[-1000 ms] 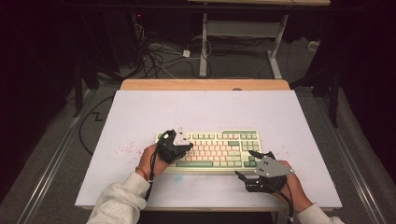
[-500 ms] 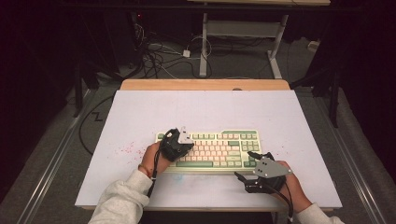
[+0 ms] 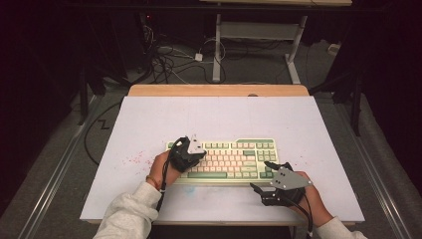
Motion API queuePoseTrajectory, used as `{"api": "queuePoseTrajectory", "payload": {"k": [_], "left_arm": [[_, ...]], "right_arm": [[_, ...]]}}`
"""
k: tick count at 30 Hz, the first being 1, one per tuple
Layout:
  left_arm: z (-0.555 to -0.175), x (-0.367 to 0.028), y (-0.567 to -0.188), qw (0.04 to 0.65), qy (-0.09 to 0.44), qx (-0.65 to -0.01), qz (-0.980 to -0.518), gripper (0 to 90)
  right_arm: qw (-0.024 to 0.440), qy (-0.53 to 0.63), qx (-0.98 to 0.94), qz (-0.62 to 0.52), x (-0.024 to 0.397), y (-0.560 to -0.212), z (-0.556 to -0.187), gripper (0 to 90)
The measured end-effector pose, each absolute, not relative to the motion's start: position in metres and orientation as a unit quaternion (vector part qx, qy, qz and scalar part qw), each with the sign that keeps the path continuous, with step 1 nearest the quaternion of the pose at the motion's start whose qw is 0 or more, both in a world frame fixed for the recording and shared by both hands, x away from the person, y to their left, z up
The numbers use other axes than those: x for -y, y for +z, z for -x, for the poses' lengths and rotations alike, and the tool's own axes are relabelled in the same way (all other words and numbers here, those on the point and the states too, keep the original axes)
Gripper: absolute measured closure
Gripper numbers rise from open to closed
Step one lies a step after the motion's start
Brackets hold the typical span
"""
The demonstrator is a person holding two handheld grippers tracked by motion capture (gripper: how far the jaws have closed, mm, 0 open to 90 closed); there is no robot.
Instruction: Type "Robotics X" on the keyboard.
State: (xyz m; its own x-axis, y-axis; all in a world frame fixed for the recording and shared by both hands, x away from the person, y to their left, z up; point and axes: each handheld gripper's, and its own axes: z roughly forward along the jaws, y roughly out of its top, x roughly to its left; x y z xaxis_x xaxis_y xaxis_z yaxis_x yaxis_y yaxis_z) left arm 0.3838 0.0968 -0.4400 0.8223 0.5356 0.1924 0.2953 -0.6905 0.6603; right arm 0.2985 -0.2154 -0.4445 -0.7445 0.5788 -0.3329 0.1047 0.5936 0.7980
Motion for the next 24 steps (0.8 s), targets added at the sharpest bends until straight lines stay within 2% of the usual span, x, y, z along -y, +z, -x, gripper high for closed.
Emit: {"api": "queuePoseTrajectory", "payload": {"k": [8, 9, 14, 19, 20, 22, 24], "left_arm": [[-0.378, -0.101, -0.435, 0.339, 0.206, -0.228, -0.889, 87.4], [-0.378, -0.101, -0.434, 0.340, 0.207, -0.226, -0.889, 82.9], [-0.374, -0.102, -0.431, 0.349, 0.215, -0.221, -0.885, 82.8], [-0.370, -0.105, -0.428, 0.362, 0.224, -0.218, -0.878, 74.4], [-0.370, -0.105, -0.428, 0.363, 0.228, -0.217, -0.877, 69.3], [-0.368, -0.106, -0.427, 0.367, 0.232, -0.213, -0.875, 66.1], [-0.366, -0.107, -0.425, 0.371, 0.240, -0.210, -0.872, 56.6]], "right_arm": [[0.293, 0.402, -0.844, -0.202, 0.215, -0.445, -0.298, 22.0], [0.293, 0.402, -0.844, -0.202, 0.215, -0.445, -0.299, 22.0], [0.293, 0.402, -0.844, -0.203, 0.215, -0.445, -0.299, 22.0], [0.293, 0.403, -0.843, -0.203, 0.216, -0.445, -0.299, 22.2], [0.293, 0.402, -0.843, -0.203, 0.216, -0.445, -0.299, 22.2], [0.293, 0.402, -0.844, -0.201, 0.216, -0.445, -0.299, 22.2], [0.292, 0.402, -0.844, -0.203, 0.216, -0.445, -0.299, 22.2]]}}
